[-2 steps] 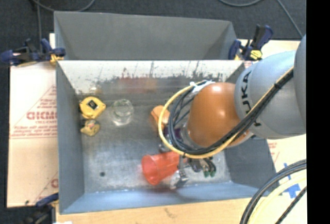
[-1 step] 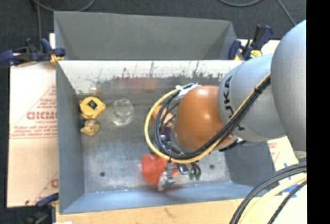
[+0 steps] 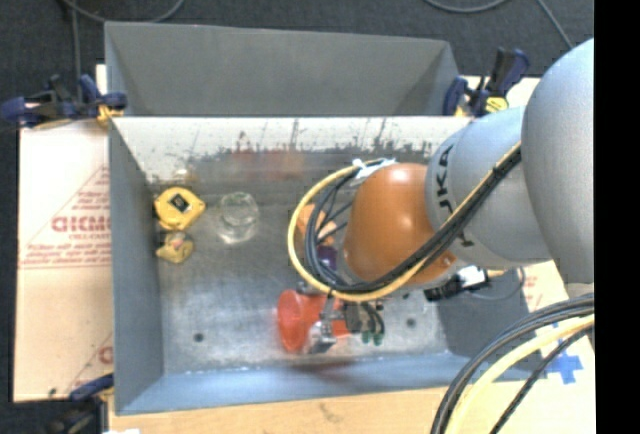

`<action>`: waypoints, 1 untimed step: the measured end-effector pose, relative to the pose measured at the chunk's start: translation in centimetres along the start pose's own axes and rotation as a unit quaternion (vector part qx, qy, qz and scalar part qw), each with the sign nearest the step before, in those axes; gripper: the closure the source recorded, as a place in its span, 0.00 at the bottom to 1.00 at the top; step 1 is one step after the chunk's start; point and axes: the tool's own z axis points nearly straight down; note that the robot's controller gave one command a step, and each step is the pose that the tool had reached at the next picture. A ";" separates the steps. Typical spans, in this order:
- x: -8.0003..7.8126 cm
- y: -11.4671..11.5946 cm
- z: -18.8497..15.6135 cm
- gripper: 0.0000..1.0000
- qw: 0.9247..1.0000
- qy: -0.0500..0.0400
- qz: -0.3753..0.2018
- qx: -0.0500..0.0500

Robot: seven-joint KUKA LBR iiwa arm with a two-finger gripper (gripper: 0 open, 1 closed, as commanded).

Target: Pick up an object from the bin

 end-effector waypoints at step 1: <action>0.0 0.0 0.0 1.00 1.000 0.000 0.000 0.000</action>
Offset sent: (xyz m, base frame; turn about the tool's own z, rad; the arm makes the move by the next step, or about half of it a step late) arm 0.0000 0.0001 0.0590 0.0000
